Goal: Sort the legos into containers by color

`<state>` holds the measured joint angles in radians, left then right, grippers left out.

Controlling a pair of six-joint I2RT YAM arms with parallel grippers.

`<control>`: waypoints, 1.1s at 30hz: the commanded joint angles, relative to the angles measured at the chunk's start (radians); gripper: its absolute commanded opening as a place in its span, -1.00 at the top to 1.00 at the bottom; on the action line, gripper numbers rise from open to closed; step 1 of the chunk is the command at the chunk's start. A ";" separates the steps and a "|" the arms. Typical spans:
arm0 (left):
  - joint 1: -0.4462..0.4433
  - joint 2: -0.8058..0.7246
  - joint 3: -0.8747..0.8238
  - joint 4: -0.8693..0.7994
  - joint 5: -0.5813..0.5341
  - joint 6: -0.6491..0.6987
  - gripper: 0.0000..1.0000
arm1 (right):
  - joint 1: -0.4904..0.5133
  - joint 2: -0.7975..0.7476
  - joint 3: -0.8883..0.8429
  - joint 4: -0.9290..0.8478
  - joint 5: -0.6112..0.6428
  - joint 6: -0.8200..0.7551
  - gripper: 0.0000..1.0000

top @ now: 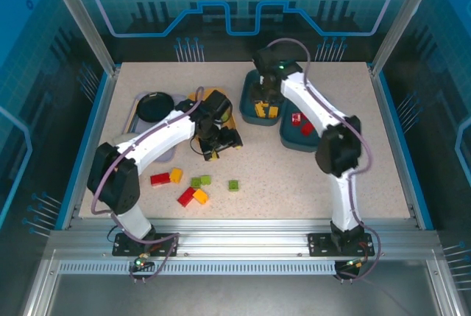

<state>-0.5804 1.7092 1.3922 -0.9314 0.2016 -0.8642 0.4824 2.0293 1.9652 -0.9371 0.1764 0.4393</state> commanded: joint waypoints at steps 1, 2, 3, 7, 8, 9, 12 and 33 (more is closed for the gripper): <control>-0.051 0.064 -0.021 -0.103 0.052 -0.005 -0.50 | 0.032 -0.314 -0.335 0.283 -0.179 -0.076 -0.36; -0.062 0.084 -0.022 -0.115 0.053 -0.014 -0.51 | 0.040 -0.405 -0.462 0.350 -0.226 -0.092 -0.40; -0.075 0.100 -0.022 -0.124 0.058 -0.021 -0.51 | 0.044 -0.486 -0.578 0.402 -0.283 -0.101 -0.45; -0.118 0.172 -0.004 -0.138 0.071 -0.018 -0.53 | 0.045 -0.690 -0.886 0.469 -0.499 -0.095 -0.48; -0.129 0.192 0.003 -0.147 0.067 -0.016 -0.52 | 0.048 -0.735 -0.960 0.469 -0.529 -0.094 -0.48; -0.136 0.212 0.007 -0.150 0.065 -0.011 -0.53 | 0.055 -0.775 -1.015 0.462 -0.546 -0.089 -0.49; -0.152 0.250 0.014 -0.151 0.056 0.001 -0.50 | 0.056 -0.868 -1.126 0.439 -0.565 -0.065 -0.49; -0.156 0.196 0.110 -0.186 -0.132 -0.016 0.37 | 0.011 -0.938 -1.077 0.396 -0.608 -0.031 -0.48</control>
<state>-0.7486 2.0018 1.4368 -1.0527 0.1562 -0.8650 0.5175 1.0966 0.8207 -0.5415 -0.3862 0.3923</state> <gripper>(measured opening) 0.334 0.742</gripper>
